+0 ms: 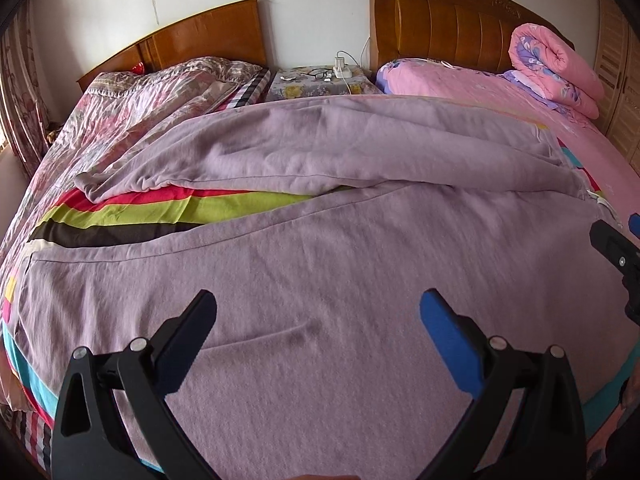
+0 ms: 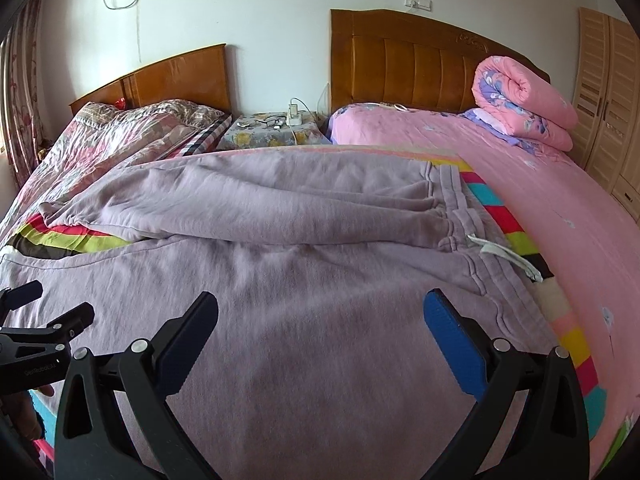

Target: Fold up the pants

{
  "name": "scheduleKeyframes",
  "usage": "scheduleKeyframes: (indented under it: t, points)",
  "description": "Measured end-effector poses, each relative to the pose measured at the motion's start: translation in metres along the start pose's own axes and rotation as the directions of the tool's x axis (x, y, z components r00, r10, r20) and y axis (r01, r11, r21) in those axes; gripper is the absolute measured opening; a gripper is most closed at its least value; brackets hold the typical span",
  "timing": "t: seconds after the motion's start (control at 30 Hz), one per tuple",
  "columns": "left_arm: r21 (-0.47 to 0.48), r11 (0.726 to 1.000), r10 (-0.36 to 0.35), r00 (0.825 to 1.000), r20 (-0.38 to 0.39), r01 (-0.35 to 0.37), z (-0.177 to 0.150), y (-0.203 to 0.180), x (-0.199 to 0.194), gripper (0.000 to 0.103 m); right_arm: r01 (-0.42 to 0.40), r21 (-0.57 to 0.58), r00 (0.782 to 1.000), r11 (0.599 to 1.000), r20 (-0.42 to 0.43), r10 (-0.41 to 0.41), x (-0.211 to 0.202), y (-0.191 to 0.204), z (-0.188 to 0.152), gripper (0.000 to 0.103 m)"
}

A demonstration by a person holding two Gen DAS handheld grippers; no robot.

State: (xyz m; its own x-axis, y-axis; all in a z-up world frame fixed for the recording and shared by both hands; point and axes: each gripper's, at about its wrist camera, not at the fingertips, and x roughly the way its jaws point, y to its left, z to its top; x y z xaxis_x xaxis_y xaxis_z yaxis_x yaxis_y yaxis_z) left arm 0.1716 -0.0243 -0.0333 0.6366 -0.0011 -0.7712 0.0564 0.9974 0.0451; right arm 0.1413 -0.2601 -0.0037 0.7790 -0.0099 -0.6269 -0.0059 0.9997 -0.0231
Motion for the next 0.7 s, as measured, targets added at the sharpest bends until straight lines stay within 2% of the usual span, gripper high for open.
scheduleKeyframes:
  t: [0.07,0.1,0.17,0.23,0.27,0.33,0.4,0.43,0.5,0.57,0.63,0.7]
  points:
    - [-0.013,0.996,-0.088,0.996,-0.032,0.088,0.007,-0.001,0.009,0.102,-0.038,-0.05,0.999,0.998,0.0,0.038,0.011,-0.006,0.018,0.099]
    - [-0.018,0.995,-0.101,0.994,-0.034,0.101,0.012,-0.001,0.013,0.102,-0.051,-0.077,0.999,0.996,0.0,0.051,0.019,-0.01,0.03,0.099]
    - [-0.025,0.991,-0.132,0.991,0.008,0.133,0.023,0.002,0.016,0.102,-0.084,-0.131,0.996,0.988,0.024,0.088,0.04,-0.022,0.058,0.099]
    - [-0.048,0.976,-0.206,0.975,0.086,0.21,0.037,0.008,0.019,0.102,-0.172,-0.172,0.985,0.97,0.002,0.175,0.072,-0.035,0.088,0.099]
    - [-0.067,0.97,-0.227,0.97,0.085,0.233,0.046,0.012,0.024,0.102,-0.232,-0.197,0.973,0.953,-0.028,0.231,0.093,-0.039,0.103,0.099]
    - [-0.118,0.953,-0.278,0.96,0.02,0.279,0.065,0.018,0.041,0.102,-0.318,-0.256,0.948,0.913,-0.094,0.304,0.137,-0.042,0.131,0.099]
    - [-0.142,0.925,-0.364,0.929,-0.07,0.352,0.082,0.021,0.064,0.102,-0.365,-0.317,0.931,0.875,-0.147,0.335,0.18,-0.04,0.152,0.099]
    - [-0.144,0.92,-0.381,0.918,-0.109,0.364,0.089,0.022,0.072,0.102,-0.394,-0.35,0.918,0.85,-0.189,0.348,0.202,-0.035,0.16,0.099]
    - [-0.164,0.923,-0.374,0.913,-0.16,0.349,0.102,0.025,0.085,0.102,-0.421,-0.394,0.904,0.817,-0.257,0.341,0.24,-0.026,0.171,0.099]
    - [-0.203,0.919,-0.378,0.903,-0.203,0.339,0.108,0.032,0.093,0.102,-0.477,-0.393,0.873,0.786,-0.316,0.371,0.269,-0.016,0.18,0.097]
    - [-0.226,0.913,-0.384,0.901,-0.201,0.339,0.112,0.042,0.094,0.1,-0.513,-0.392,0.85,0.763,-0.357,0.388,0.289,-0.008,0.186,0.091]
    - [-0.226,0.914,-0.38,0.904,-0.195,0.336,0.115,0.049,0.094,0.097,-0.559,-0.381,0.817,0.736,-0.406,0.41,0.304,0.0,0.187,0.082]
